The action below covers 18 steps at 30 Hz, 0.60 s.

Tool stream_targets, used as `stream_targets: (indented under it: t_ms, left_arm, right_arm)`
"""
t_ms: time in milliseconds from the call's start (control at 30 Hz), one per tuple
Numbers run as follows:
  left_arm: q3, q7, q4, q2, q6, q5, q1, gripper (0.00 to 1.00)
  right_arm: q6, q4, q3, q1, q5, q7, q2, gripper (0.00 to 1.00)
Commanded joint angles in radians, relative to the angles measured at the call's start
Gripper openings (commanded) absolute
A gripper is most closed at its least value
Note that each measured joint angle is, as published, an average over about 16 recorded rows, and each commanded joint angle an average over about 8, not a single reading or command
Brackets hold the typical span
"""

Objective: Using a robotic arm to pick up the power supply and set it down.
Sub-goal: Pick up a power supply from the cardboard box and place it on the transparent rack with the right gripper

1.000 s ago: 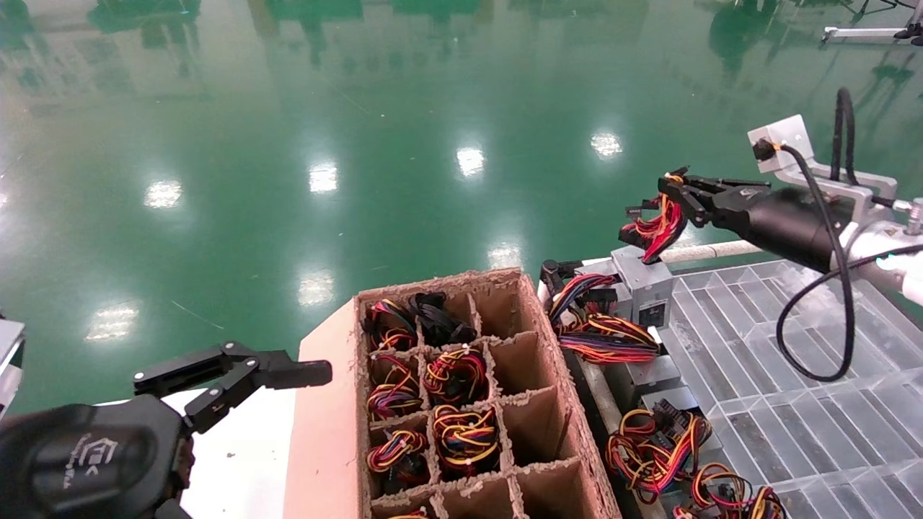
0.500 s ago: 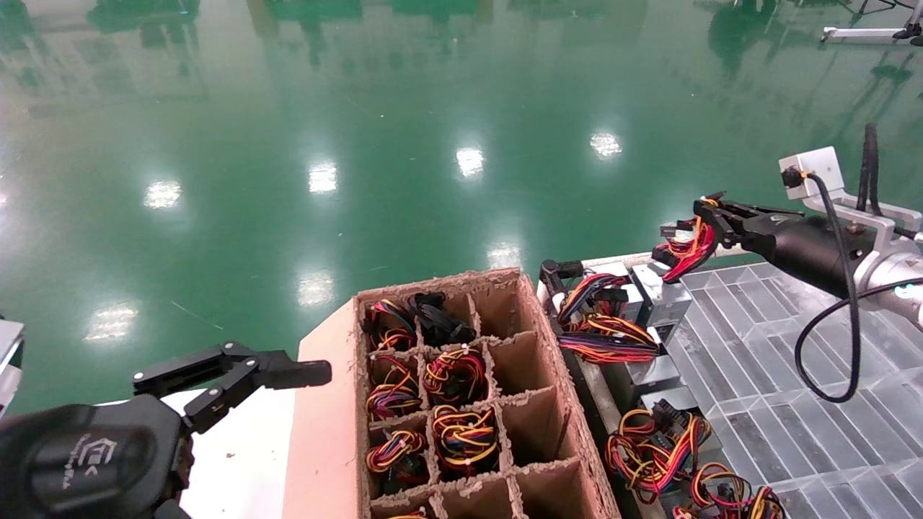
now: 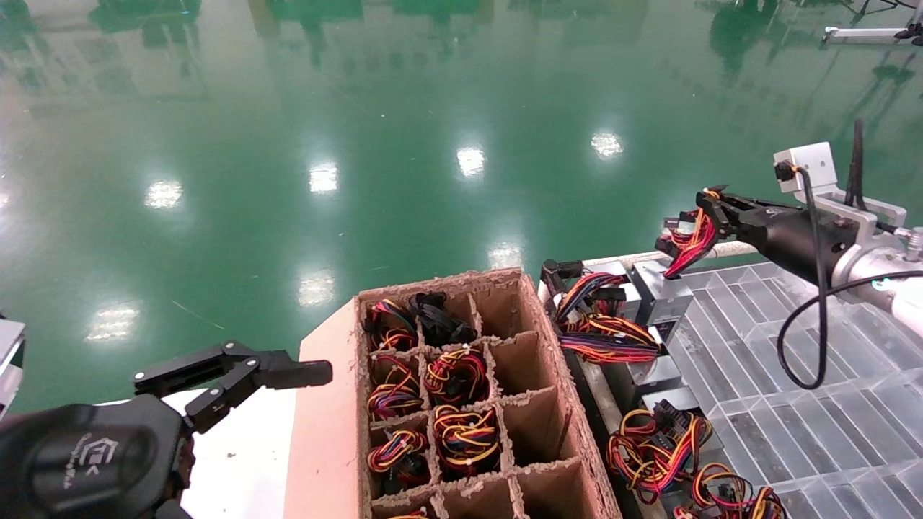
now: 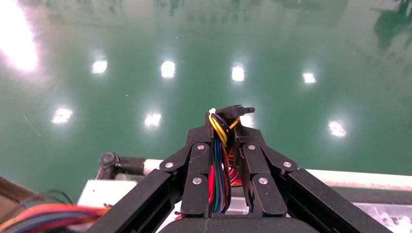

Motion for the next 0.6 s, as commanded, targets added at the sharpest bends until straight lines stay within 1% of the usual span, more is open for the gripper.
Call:
stream_targets:
  t_ms: [33, 233, 267, 300, 500, 533, 567, 600]
  left_arm:
    - [0.0, 0.0, 0.0, 0.0, 0.0, 0.0, 0.0, 1.0]
    - [0.0, 0.0, 0.0, 0.0, 0.0, 0.0, 0.0, 1.0]
    - [0.0, 0.0, 0.0, 0.0, 0.0, 0.0, 0.0, 1.0]
    - [0.0, 0.0, 0.0, 0.0, 0.0, 0.0, 0.0, 1.0]
    - [0.0, 0.0, 0.0, 0.0, 0.0, 0.0, 0.0, 1.0]
    - [0.0, 0.0, 0.0, 0.0, 0.0, 0.0, 0.0, 1.0]
    - [0.0, 0.0, 0.0, 0.0, 0.0, 0.0, 0.0, 1.0]
    - [0.0, 0.0, 0.0, 0.0, 0.0, 0.0, 0.0, 1.0]
  right_arm:
    - [0.011, 0.004, 0.004, 0.0, 0.006, -0.001, -0.008, 0.0]
    - [0.012, 0.006, 0.01, -0.005, 0.015, -0.004, -0.013, 0.0]
    - [0.011, 0.006, 0.011, -0.006, 0.016, -0.004, -0.012, 0.02]
    - [0.009, 0.006, 0.011, -0.007, 0.016, -0.004, -0.012, 0.07]
    - [0.005, 0.005, 0.012, -0.012, 0.017, -0.006, -0.009, 0.82]
    - [0.005, 0.004, 0.012, -0.013, 0.018, -0.006, -0.008, 0.93]
    - [0.006, 0.004, 0.012, -0.013, 0.018, -0.006, -0.008, 1.0]
    - [0.006, 0.004, 0.012, -0.013, 0.018, -0.006, -0.008, 1.0]
